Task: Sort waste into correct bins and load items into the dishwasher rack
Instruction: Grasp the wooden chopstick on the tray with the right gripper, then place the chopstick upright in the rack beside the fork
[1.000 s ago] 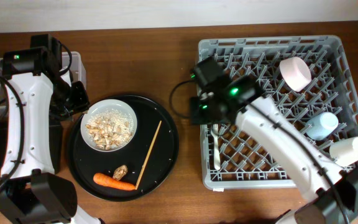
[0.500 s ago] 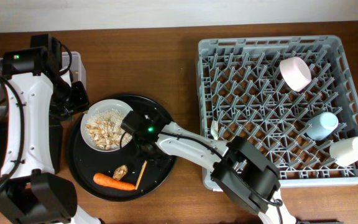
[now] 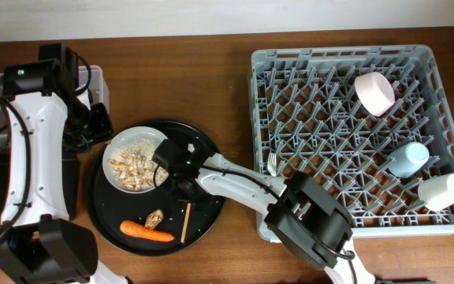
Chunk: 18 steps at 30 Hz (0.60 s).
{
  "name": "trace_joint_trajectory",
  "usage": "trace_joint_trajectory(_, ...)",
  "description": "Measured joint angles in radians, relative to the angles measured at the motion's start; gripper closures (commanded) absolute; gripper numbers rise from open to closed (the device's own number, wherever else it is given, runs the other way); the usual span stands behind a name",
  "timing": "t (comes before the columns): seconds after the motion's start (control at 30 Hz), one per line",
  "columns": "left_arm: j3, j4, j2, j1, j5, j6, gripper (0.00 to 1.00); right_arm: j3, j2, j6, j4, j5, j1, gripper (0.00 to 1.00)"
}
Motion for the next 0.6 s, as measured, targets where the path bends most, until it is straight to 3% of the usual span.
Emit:
trace_joint_trajectory(0.3, 0.0, -0.001, 0.0, 0.0, 0.0, 0.003, 0.61, 0.091, 0.008, -0.028, -0.129, 0.051, 0.0, 0.96)
trace_joint_trajectory(0.43, 0.0, -0.001, 0.0, 0.0, 0.0, 0.003, 0.61, 0.134, -0.088, -0.17, -0.227, 0.103, -0.045, 0.96)
trace_joint_trajectory(0.6, 0.0, -0.002, 0.0, 0.0, 0.003, 0.003, 0.61, 0.159, -0.363, -0.41, -0.465, 0.131, -0.273, 0.96)
